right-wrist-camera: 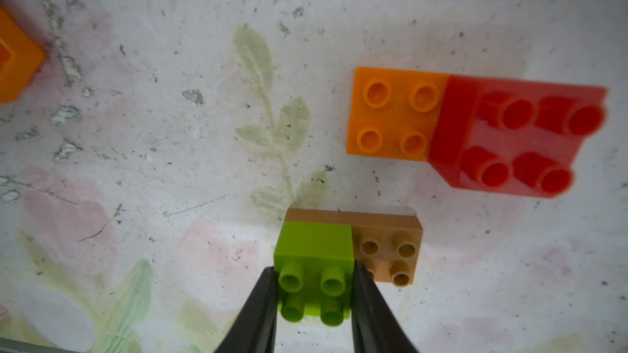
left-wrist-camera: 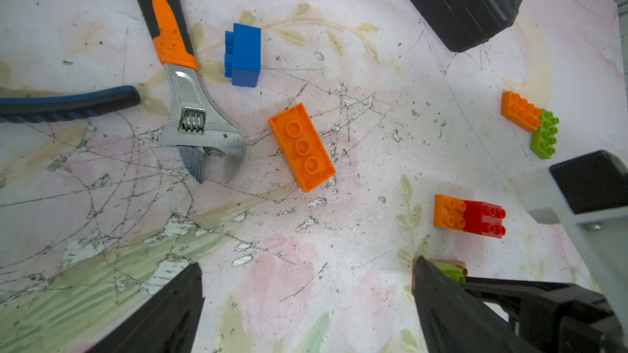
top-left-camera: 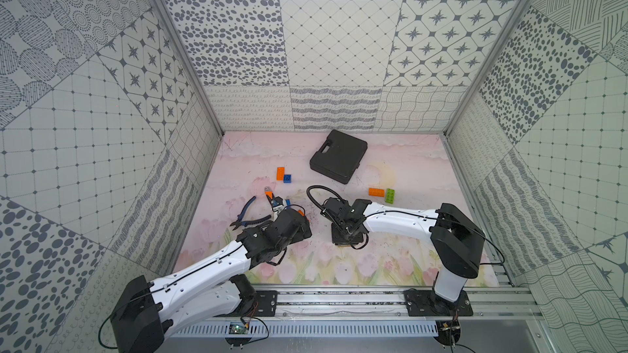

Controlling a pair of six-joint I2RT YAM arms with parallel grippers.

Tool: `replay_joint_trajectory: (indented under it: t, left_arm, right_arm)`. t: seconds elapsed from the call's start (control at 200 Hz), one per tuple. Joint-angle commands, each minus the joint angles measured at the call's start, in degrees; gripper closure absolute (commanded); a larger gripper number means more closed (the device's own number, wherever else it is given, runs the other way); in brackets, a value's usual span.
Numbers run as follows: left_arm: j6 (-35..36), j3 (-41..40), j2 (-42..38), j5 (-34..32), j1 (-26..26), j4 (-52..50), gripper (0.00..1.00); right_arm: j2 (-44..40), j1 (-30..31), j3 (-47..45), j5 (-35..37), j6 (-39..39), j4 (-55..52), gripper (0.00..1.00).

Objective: Assemble the number 5 with lego
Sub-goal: Assemble the lego brick with the lego brick.

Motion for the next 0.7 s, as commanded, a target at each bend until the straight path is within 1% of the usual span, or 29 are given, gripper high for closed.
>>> replay_joint_trajectory:
  t: [0.0, 0.12, 0.3, 0.4, 0.48, 0.6, 0.695]
  left_arm:
    - [-0.6, 0.7, -0.1, -1.8, 0.9, -2.0, 0.0]
    - [-0.1, 1.1, 0.0, -2.0, 0.9, -2.4, 0.0]
    - [0.7, 1.6, 0.5, -1.1, 0.9, -1.7, 0.0]
    - [1.3, 2.5, 1.3, -0.9, 0.9, -1.9, 0.0]
    - [1.4, 2.8, 2.2, -0.4, 0.9, -1.5, 0.0]
    - [1.5, 3.3, 3.5, 0.2, 0.9, -1.1, 0.0]
    - [2.0, 4.1, 4.2, 0.2, 0.9, -1.6, 0.0]
  right_arm:
    - [10.9, 0.1, -7.9, -0.5, -0.3, 2.8, 0.79]
    - [8.8, -0.1, -8.6, -1.6, -0.1, 4.2, 0.79]
    - [3.6, -1.1, -8.0, -1.0, -0.2, 4.3, 0.78]
    - [1.3, -1.2, -8.3, 0.6, -0.1, 4.2, 0.77]
    - [1.8, -1.4, -8.7, 0.8, -0.7, 4.5, 0.77]
    - [5.5, -1.4, -8.1, -0.2, -1.3, 3.6, 0.77]
    - [4.3, -1.2, -7.2, -0.3, -1.5, 3.3, 0.75]
